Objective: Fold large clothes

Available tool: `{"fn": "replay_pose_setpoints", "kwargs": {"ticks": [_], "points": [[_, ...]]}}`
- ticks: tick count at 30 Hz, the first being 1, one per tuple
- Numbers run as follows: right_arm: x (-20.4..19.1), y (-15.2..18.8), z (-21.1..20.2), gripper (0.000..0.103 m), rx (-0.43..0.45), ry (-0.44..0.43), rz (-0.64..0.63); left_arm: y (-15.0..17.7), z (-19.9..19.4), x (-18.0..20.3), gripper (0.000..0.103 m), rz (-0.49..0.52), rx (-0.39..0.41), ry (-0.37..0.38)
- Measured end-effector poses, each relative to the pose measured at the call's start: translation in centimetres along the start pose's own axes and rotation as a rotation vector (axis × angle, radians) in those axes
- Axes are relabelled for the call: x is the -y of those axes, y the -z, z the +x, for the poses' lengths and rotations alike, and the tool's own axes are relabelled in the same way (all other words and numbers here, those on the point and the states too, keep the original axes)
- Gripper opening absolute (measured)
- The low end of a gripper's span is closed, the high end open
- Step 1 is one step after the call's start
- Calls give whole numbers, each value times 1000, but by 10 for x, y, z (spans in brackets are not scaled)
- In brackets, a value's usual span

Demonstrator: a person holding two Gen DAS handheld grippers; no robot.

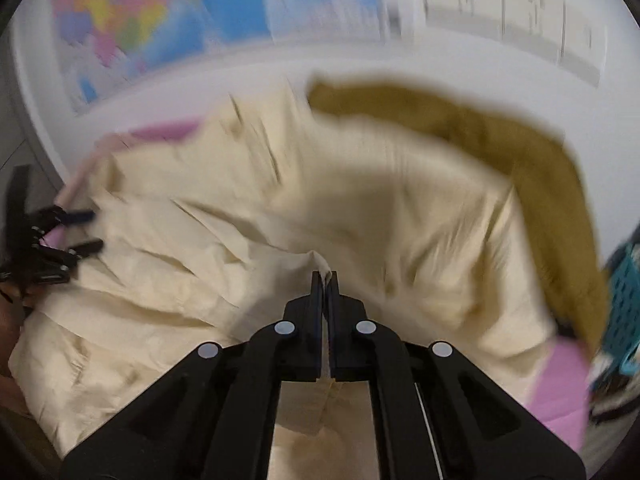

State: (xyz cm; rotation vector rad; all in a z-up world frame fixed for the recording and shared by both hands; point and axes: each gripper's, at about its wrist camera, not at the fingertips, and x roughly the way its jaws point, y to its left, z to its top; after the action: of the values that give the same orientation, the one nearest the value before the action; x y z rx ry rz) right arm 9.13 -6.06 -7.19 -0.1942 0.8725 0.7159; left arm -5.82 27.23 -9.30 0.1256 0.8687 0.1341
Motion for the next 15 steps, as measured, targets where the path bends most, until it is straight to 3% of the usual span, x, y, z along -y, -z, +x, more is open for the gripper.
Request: {"fn": "replay_pose_setpoints", "kwargs": {"ticks": [2,3,4,6,8,10,12,15], "points": [[7,6,11,7,-32,-19,43,1,4,2,73,29,0,-29],[10,9,7,15,-22,-15,71,1,5,4,73,39,-1,-44],[11,10,-3,16,-3,-16,87,1,4,4,73,47,-1,-56],[7,7,-27,32,75,-29,92,-1,1,4,73,51,4,-70],[-7,11,-53,32,143,-88,56,-2,-5,3,73,33,6,-65],[-25,13,-62,32,147,-127,-17,-2,-20,6,73,40,28,-61],[-47,19,-57,29,99,-153,-95,0,-34,15,73,67,51,-54],[-59,26,-27,30,-6,-119,-147,2,-44,28,73,123,69,-18]]}}
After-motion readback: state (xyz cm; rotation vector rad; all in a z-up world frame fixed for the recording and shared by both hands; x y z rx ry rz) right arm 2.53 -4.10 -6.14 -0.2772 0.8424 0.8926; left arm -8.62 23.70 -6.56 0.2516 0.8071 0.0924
